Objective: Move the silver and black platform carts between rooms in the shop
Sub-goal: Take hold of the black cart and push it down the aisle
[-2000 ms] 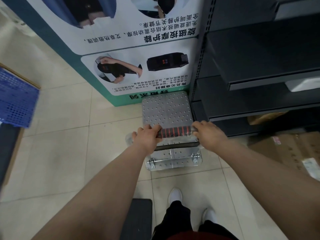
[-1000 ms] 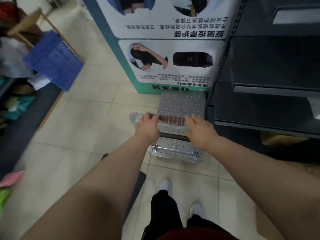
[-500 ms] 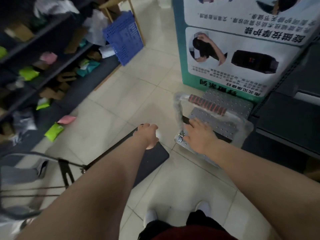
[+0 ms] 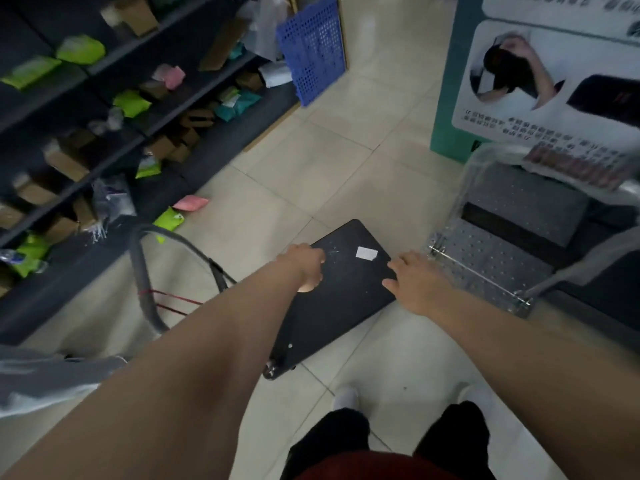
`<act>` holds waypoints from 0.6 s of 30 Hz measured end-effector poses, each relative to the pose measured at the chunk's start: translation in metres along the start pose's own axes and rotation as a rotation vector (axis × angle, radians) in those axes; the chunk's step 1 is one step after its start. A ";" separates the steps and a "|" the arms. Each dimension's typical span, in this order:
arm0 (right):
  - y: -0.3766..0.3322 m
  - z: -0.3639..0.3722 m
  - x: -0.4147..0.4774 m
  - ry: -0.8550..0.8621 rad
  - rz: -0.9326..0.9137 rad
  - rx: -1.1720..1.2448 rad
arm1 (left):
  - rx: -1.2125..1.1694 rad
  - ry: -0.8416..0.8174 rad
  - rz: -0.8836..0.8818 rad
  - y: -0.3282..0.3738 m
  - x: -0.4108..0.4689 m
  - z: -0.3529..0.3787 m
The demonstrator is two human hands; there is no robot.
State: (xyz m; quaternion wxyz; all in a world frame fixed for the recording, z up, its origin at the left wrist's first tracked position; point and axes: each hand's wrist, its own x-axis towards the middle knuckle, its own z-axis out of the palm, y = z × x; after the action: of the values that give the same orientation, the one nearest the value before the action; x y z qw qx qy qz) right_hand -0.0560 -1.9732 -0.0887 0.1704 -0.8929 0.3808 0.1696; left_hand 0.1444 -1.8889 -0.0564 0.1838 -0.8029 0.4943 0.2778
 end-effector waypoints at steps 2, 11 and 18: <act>-0.036 0.007 -0.009 0.010 0.009 0.011 | 0.040 -0.016 -0.006 -0.036 -0.010 0.004; -0.151 0.015 -0.053 0.096 0.011 0.044 | -0.014 0.161 0.055 -0.131 -0.068 0.030; -0.228 0.062 -0.104 0.002 0.036 0.143 | 0.064 0.204 0.158 -0.177 -0.120 0.082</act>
State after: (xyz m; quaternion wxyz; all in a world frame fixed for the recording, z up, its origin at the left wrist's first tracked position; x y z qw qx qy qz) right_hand 0.0341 -1.7331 -0.0583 0.2305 -0.8716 0.4081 0.1440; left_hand 0.2385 -1.6808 -0.0418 0.1357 -0.7794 0.5807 0.1922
